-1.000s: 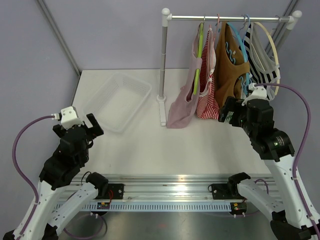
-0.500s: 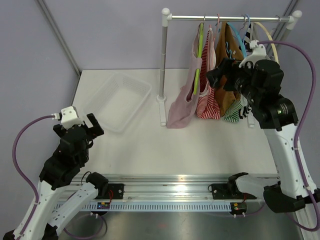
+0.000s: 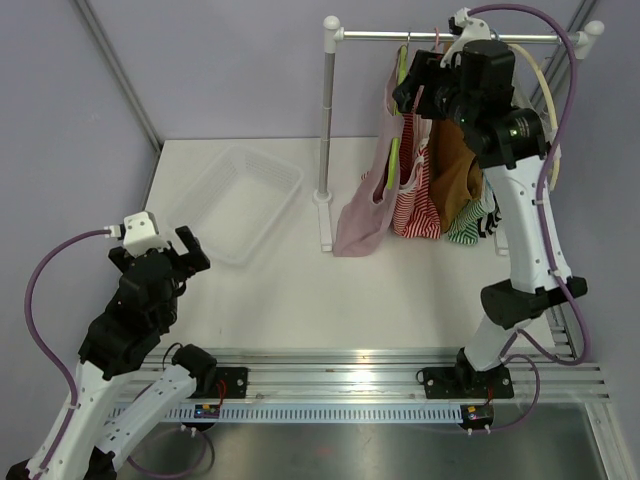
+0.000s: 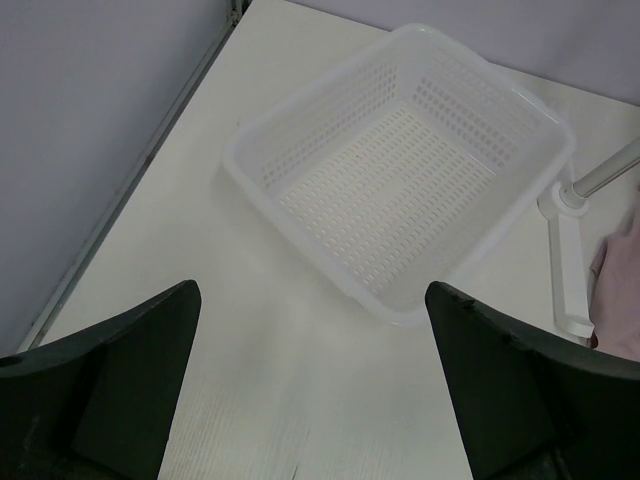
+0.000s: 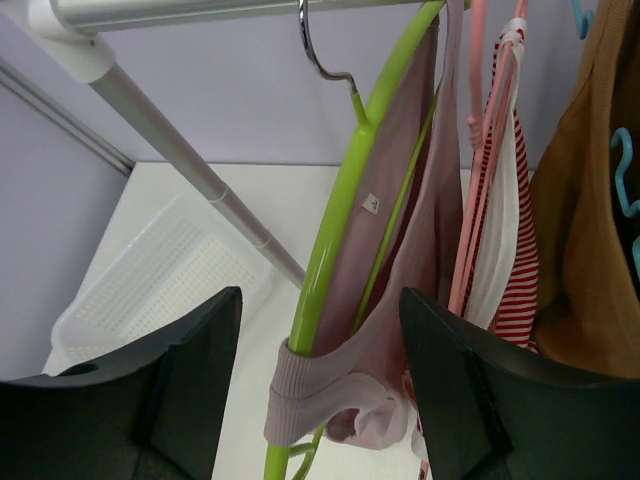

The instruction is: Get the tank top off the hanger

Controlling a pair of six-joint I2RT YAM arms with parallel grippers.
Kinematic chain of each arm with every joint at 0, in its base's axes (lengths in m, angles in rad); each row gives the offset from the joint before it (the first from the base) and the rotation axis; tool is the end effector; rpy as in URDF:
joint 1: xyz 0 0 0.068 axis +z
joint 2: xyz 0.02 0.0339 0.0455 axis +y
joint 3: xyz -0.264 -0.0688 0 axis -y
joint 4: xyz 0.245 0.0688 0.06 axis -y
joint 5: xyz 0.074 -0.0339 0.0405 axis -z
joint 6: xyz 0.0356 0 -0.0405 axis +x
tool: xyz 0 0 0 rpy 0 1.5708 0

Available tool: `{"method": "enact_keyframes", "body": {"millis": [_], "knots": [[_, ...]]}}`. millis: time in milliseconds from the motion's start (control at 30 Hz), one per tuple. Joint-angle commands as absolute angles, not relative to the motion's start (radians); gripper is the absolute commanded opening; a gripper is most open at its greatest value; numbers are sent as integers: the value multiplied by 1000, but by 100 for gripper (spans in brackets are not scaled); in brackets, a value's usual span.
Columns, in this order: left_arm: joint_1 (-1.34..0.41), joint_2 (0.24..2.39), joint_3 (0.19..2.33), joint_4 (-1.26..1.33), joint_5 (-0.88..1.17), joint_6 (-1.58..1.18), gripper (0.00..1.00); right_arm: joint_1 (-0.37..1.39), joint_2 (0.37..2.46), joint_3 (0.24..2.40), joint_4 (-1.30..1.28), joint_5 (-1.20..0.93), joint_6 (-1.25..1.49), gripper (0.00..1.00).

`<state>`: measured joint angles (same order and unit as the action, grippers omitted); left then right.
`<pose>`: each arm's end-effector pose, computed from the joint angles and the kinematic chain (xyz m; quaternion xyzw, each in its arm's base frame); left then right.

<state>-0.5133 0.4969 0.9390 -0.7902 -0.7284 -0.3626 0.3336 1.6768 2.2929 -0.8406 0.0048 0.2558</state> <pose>0.0798 -0.0178 0.3641 -0.1463 0.7784 0.0367 0.6094 0.3025 0.1046 0.5422 -0.0289 0.7813 0.1793 0.5971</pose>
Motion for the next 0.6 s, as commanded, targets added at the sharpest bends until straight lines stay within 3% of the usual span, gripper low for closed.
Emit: {"method": "enact_keyframes", "body": {"millis": [0, 233, 400, 567], "knots": [[-514, 497, 928, -730, -707, -356, 99, 385, 1787, 2503, -954, 106, 180, 71], [-514, 492, 923, -721, -686, -351, 99, 439, 1951, 2695, -1037, 408, 100, 63], [-514, 500, 925, -718, -669, -350, 99, 439, 1960, 2689, -991, 449, 81, 43], [-514, 502, 925, -718, -663, -348, 99, 439, 1970, 2691, -980, 466, 58, 41]]}}
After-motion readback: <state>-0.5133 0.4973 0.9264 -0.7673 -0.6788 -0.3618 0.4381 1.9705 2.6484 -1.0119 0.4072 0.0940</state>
